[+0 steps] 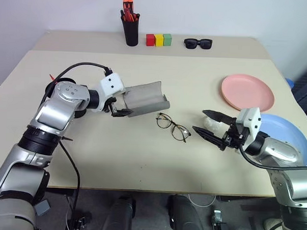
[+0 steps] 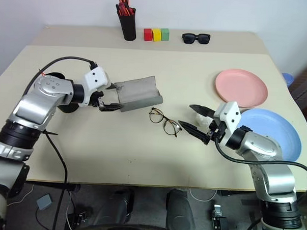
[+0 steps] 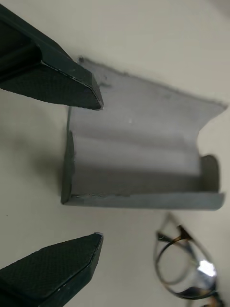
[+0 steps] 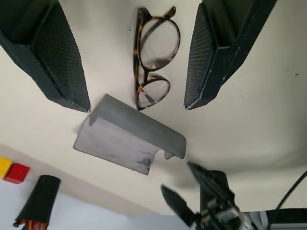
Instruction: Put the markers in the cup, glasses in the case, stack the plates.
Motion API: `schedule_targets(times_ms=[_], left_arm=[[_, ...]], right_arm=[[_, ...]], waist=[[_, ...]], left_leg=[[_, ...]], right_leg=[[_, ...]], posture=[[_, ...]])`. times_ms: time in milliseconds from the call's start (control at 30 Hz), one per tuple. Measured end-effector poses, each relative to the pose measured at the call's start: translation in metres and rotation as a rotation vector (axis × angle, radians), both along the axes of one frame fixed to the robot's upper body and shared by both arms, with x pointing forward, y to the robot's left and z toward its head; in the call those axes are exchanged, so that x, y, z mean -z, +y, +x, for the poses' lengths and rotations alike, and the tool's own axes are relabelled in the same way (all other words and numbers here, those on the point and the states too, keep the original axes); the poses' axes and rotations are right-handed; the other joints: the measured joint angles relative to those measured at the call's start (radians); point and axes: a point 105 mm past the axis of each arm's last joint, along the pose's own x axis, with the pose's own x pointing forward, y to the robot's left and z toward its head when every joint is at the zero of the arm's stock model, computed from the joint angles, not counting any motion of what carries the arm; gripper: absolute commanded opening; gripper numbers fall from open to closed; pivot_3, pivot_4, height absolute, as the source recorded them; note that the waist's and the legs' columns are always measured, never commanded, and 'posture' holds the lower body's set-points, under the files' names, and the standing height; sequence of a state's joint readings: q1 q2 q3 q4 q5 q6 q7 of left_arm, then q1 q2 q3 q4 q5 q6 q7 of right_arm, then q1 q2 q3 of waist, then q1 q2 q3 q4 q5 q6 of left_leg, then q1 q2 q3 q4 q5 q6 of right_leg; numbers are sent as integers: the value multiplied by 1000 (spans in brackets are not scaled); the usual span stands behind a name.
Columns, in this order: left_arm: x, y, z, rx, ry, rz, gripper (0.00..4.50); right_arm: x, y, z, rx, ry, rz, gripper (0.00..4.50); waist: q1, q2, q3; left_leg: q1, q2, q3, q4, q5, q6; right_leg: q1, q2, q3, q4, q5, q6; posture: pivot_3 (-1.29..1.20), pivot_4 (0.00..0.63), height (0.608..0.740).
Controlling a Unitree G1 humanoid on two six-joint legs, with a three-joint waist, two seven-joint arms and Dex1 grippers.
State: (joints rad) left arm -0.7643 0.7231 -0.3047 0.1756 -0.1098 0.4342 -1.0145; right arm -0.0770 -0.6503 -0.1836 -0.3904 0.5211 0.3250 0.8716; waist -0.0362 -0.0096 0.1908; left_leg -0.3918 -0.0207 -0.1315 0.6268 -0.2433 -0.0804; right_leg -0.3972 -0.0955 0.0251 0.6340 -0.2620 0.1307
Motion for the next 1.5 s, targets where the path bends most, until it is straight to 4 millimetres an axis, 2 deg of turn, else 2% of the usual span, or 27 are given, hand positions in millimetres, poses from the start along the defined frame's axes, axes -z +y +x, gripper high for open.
schedule_targets(times_ms=[300,400,500,700,733,933,1200,1500], left_arm=[[17,-27,16,89,21,43,4196],[26,-32,24,65,53,82,4196],[32,-37,30,49,86,117,3361],[33,-46,33,33,130,108,304],[32,-47,33,32,129,105,43],[29,-44,32,53,122,108,43],[37,-30,-7,192,148,148,43],[42,-22,-25,206,145,154,43]], right_arm=[[0,-7,-4,50,2,6,3142],[1,-10,-5,68,6,6,3142],[-1,-11,-6,79,-2,6,3142],[-3,-12,-8,87,-14,-2,3142],[-3,-12,-8,89,-12,-2,3142],[2,-14,-11,96,5,-4,3142],[6,-17,-13,93,-10,-13,3142],[7,-13,-11,73,-10,-9,3142]], waist=[[4,-1,1],[9,-1,1],[15,-1,1],[19,-2,1],[19,-2,1],[18,-2,1],[18,-2,1],[20,-2,1]], left_leg=[[-1,0,0,1,0,0],[-1,0,0,2,0,1],[-1,0,0,2,0,1],[-1,0,0,2,0,1],[-1,0,0,2,0,1],[-1,0,0,2,0,1],[-1,0,0,2,0,1],[0,0,0,2,0,1]], right_leg=[[0,0,0,0,0,0],[0,0,0,0,0,0],[0,0,0,0,0,1],[0,0,0,0,0,1],[0,0,0,0,0,1],[0,0,0,1,0,1],[0,0,0,1,0,1],[1,0,0,1,0,1]], posture=[[0,150,740],[0,150,740],[0,150,740],[0,150,740],[0,150,740],[0,150,740],[0,150,740],[0,150,740]])
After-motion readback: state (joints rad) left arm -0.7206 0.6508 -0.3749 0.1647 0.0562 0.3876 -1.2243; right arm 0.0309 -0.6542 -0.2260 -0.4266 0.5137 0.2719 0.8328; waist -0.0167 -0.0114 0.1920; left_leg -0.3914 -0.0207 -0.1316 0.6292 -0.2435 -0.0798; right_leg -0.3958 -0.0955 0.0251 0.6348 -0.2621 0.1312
